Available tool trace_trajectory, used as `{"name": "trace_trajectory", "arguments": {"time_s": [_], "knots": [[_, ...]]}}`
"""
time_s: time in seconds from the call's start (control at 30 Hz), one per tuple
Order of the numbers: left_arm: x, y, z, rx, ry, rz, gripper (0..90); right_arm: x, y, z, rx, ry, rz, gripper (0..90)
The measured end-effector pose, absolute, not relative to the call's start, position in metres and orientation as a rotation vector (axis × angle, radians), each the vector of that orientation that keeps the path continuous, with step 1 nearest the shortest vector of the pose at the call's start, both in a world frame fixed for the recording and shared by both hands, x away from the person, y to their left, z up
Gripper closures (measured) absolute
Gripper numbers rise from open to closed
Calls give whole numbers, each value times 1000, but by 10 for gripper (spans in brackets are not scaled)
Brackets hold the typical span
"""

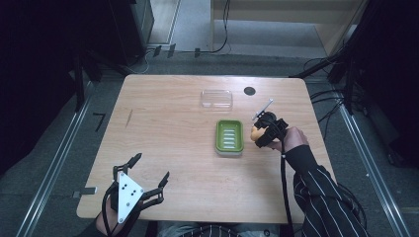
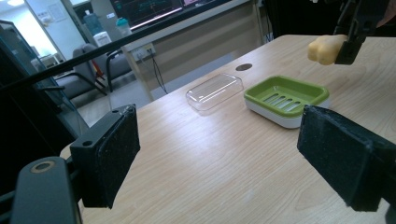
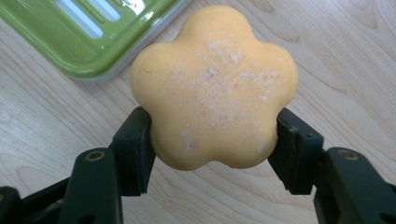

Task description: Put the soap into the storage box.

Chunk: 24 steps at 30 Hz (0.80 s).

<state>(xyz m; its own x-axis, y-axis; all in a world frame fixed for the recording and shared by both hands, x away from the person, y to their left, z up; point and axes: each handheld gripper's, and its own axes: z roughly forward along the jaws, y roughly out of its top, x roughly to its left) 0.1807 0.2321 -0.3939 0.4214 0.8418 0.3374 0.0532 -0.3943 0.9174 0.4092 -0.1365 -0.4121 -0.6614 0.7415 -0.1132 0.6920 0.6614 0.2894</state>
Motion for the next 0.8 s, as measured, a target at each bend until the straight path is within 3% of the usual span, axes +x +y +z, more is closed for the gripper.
{"name": "trace_trajectory", "arguments": {"time_s": [0.8], "knots": [[179, 233, -394, 1761, 779, 1086, 135, 420, -115, -408, 1097, 2663, 364, 403]]}}
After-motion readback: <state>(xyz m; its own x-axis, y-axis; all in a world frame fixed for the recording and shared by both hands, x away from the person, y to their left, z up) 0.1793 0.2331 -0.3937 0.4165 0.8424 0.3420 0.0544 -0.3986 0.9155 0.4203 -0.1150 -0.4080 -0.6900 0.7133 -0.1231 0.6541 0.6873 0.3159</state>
